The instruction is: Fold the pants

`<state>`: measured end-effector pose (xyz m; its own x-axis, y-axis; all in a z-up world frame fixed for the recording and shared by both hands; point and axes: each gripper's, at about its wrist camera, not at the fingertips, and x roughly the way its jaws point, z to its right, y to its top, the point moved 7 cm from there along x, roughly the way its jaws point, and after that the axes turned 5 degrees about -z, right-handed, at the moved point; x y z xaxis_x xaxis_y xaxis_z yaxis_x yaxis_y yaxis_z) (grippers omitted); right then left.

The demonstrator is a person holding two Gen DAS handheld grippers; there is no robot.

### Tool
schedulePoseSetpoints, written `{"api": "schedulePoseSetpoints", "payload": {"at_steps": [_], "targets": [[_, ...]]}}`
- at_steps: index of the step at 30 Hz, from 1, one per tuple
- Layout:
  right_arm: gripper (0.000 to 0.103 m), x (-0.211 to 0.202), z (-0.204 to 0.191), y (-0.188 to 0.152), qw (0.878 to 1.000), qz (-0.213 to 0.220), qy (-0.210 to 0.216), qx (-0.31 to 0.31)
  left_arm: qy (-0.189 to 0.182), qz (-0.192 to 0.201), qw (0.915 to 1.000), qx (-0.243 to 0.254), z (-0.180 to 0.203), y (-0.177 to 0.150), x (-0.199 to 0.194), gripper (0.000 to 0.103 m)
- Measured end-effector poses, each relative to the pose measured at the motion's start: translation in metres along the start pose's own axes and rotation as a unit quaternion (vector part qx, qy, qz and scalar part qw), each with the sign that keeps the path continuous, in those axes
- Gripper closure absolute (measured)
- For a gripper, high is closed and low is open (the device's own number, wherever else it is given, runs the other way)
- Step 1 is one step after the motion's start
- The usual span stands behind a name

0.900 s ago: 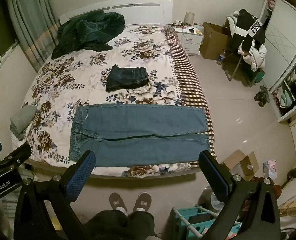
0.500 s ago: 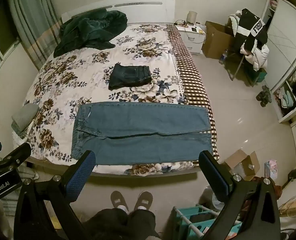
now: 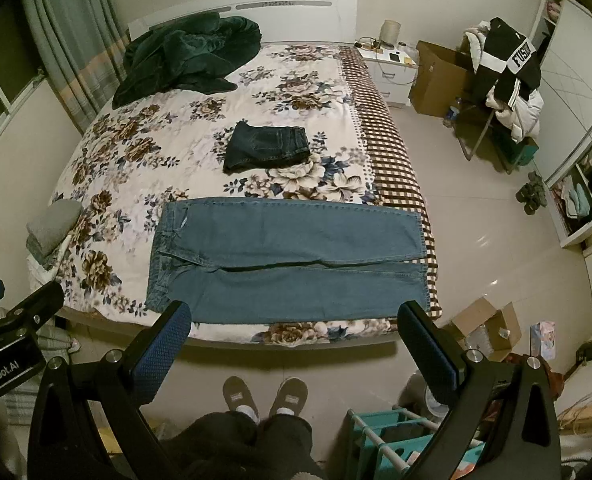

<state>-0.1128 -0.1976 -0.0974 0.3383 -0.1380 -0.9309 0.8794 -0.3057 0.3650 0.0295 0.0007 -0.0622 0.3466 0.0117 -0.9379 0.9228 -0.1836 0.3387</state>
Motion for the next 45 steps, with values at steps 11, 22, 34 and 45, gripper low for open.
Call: {"api": "schedulePoseSetpoints", "payload": {"at_steps": [11,22,34,45], "targets": [[0.000,-0.0009,-0.0014,0.0006,1.000,0.000,-0.002,0.000,0.000,0.001,1.0000,0.000,-0.0003,-0.0001,0.0001,0.000],[0.000,-0.0008,-0.0039,-0.0019,1.000,0.001,-0.004,-0.002,-0.001,0.002,1.0000,-0.001,-0.0004,-0.0004,-0.0003,0.000],[0.000,-0.0011,-0.0062,-0.0020,1.000,0.001,-0.006,-0.002,-0.002,0.003,1.0000,-0.001,-0.0045,-0.0041,-0.0004,0.000],[0.000,-0.0009,-0.0077,-0.0030,1.000,0.002,-0.007,-0.002,-0.002,0.004,1.0000,-0.002,-0.0053,-0.0045,-0.0005,0.000]]}}
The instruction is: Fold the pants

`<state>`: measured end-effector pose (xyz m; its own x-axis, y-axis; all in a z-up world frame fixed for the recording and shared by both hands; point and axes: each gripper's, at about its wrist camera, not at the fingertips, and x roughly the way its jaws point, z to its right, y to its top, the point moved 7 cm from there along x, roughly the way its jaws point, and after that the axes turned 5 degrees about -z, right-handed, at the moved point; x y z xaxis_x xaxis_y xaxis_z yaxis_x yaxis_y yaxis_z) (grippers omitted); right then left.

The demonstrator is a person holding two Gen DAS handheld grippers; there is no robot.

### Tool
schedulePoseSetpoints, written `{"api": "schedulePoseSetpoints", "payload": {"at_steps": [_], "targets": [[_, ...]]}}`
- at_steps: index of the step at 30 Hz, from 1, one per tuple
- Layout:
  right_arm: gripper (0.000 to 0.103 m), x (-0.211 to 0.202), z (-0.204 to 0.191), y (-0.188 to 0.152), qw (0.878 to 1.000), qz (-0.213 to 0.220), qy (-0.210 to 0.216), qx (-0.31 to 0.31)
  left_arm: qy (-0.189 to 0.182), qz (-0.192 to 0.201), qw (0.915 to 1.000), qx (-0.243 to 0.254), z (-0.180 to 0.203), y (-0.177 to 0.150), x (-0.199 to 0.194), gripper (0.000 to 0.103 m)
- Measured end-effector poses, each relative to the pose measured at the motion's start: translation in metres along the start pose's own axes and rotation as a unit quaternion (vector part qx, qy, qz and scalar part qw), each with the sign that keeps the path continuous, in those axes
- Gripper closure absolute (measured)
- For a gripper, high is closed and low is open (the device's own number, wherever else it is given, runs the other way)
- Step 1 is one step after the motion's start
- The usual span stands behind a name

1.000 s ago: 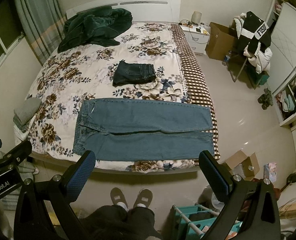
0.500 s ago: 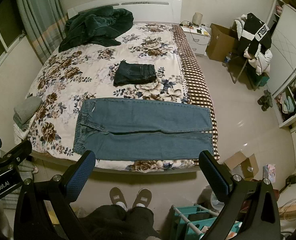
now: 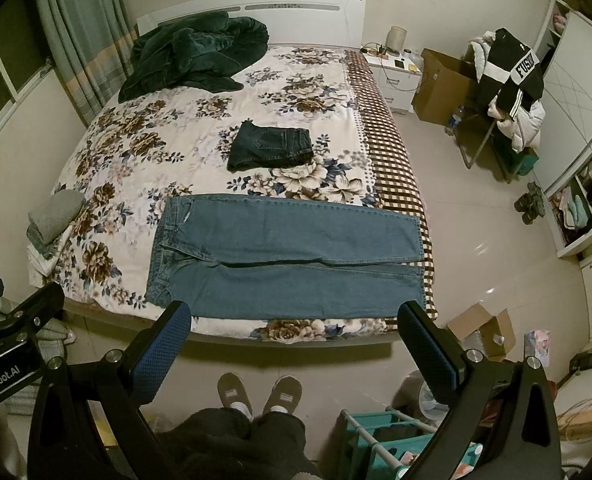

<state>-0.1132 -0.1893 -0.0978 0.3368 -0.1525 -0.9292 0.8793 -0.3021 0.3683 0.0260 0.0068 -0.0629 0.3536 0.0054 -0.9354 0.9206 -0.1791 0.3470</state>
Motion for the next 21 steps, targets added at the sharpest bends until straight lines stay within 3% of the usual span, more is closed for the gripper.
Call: {"api": "schedulePoseSetpoints", "payload": {"at_steps": [21], "targets": [[0.000,-0.002,-0.006,-0.006,1.000,-0.010,0.007,-0.004,0.000,-0.002,1.0000,-0.004,-0.006,0.000,-0.004,0.000]]}}
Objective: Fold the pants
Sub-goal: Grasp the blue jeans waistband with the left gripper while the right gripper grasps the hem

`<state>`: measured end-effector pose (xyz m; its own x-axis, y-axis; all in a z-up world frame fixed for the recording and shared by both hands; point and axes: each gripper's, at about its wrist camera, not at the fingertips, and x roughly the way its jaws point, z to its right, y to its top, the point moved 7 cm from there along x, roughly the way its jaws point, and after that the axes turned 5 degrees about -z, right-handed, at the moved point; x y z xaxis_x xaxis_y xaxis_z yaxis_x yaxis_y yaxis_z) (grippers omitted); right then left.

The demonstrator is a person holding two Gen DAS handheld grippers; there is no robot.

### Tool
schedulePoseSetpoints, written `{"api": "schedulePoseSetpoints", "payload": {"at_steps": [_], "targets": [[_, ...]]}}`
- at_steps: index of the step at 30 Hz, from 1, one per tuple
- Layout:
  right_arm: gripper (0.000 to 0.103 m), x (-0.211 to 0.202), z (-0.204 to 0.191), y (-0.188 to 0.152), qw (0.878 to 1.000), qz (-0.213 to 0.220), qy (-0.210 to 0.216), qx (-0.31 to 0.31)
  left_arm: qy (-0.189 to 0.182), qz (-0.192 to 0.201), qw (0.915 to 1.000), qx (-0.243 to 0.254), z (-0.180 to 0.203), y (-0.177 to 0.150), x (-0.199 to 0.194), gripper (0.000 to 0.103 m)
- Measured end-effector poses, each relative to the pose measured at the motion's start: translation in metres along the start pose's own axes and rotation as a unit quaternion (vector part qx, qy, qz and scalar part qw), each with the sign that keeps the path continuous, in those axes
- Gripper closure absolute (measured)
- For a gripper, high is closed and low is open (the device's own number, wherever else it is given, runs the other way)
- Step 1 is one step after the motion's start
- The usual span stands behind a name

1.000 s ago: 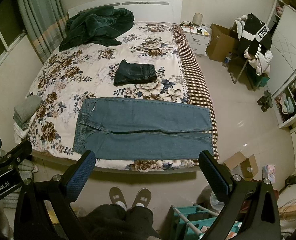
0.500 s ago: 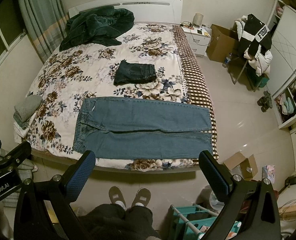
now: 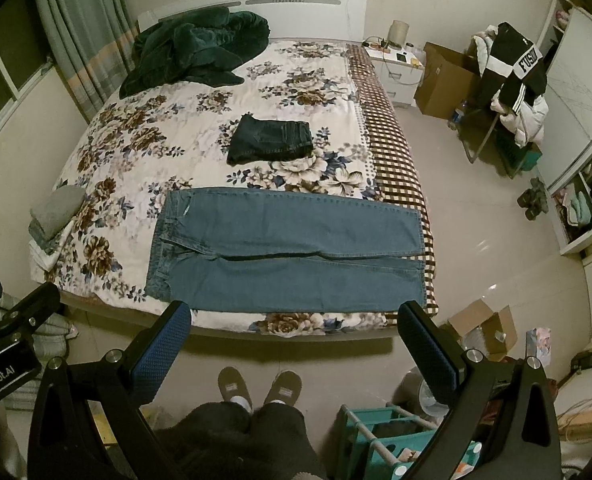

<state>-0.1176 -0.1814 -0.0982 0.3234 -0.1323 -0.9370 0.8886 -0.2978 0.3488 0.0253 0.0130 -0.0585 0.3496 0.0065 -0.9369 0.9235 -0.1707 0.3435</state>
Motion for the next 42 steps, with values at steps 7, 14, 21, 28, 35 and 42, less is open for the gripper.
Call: {"api": "schedulePoseSetpoints", "payload": {"at_steps": [7,14,21,28,35,42], "targets": [[0.000,0.037,0.037,0.016,1.000,-0.001,-0.002,0.016,0.040,0.025,0.9988,-0.015,-0.006,0.028,0.022,0.000],[0.000,0.136,0.083,0.063,0.997,-0.031,-0.019,0.063,0.074,-0.027,0.9962,-0.035,0.017,0.076,0.136,0.000],[0.000,0.294,0.135,0.121,0.980,-0.108,-0.018,0.164,0.068,-0.156,0.9830,-0.069,0.027,0.130,0.285,0.000],[0.000,0.483,0.198,0.171,0.937,-0.185,-0.025,0.294,0.079,-0.257,0.9526,-0.142,0.008,0.195,0.463,0.000],[0.000,0.643,0.254,0.181,0.877,-0.253,-0.026,0.408,0.084,-0.328,0.9200,-0.198,-0.011,0.226,0.600,0.000],[0.000,0.752,0.294,0.178,0.827,-0.277,-0.031,0.488,0.068,-0.354,0.8939,-0.267,-0.026,0.231,0.670,0.000]]}}
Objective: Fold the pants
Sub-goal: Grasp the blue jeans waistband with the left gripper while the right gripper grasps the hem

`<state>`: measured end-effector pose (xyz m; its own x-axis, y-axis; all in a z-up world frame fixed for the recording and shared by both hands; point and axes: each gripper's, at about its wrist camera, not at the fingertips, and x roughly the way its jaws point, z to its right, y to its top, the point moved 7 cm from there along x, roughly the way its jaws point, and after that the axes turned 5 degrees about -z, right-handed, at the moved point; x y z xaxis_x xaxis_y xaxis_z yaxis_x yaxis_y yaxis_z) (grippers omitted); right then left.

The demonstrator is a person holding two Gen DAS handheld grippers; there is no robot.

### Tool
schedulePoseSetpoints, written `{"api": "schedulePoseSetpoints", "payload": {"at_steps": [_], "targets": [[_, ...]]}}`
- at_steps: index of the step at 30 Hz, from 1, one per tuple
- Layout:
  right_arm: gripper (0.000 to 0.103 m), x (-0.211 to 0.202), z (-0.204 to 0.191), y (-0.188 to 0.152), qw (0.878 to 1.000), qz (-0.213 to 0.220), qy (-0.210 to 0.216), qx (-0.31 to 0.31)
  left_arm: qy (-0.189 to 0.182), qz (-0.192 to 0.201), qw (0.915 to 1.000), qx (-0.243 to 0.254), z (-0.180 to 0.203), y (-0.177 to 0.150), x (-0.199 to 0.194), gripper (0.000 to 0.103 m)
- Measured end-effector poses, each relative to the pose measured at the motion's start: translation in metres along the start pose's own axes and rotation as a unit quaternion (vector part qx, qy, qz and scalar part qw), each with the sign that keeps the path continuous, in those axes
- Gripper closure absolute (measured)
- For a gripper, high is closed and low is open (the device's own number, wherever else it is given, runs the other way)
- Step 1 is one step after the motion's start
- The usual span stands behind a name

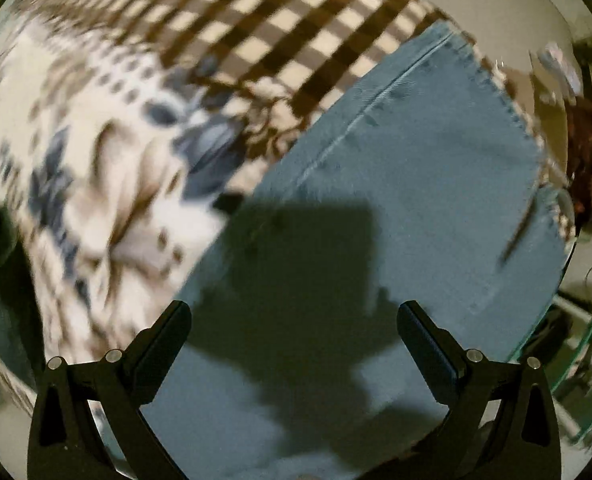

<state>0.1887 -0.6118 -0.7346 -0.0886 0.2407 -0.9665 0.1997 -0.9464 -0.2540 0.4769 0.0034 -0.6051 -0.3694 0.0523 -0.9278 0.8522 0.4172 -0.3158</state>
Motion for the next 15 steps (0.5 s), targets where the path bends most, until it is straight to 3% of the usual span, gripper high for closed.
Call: {"api": "schedulePoseSetpoints", "payload": {"at_steps": [2,5,7,9,10,11,12,15], "targets": [[0.000,0.015,-0.003,0.011,1.000,-0.005,0.003,0.014,0.006,0.004,1.0000,-0.006,-0.002,0.004,0.005,0.001],[0.004,0.034,-0.008,0.018,0.999,-0.013,0.014,0.032,-0.002,0.031,0.9995,-0.010,-0.007,0.003,-0.001,0.032],[0.016,0.038,-0.011,0.019,0.999,-0.007,0.020,0.031,-0.022,0.045,0.9987,-0.006,-0.010,-0.002,-0.008,0.054],[0.046,0.036,-0.014,0.019,0.999,0.002,0.032,0.024,-0.039,0.059,0.9975,-0.001,-0.016,-0.009,-0.016,0.064],[0.055,0.034,-0.016,0.018,0.999,0.006,0.040,0.021,-0.045,0.069,0.9966,0.003,-0.019,-0.015,-0.022,0.071],[0.076,0.032,-0.018,0.016,0.999,0.008,0.046,0.018,-0.049,0.076,0.9959,0.007,-0.023,-0.020,-0.027,0.073],[0.085,0.028,-0.020,0.013,0.998,0.012,0.052,0.016,-0.053,0.087,0.9947,0.011,-0.028,-0.028,-0.035,0.079],[0.091,0.016,-0.027,0.005,0.998,0.023,0.064,0.013,-0.078,0.109,0.9910,0.010,-0.046,-0.049,-0.055,0.083]]}}
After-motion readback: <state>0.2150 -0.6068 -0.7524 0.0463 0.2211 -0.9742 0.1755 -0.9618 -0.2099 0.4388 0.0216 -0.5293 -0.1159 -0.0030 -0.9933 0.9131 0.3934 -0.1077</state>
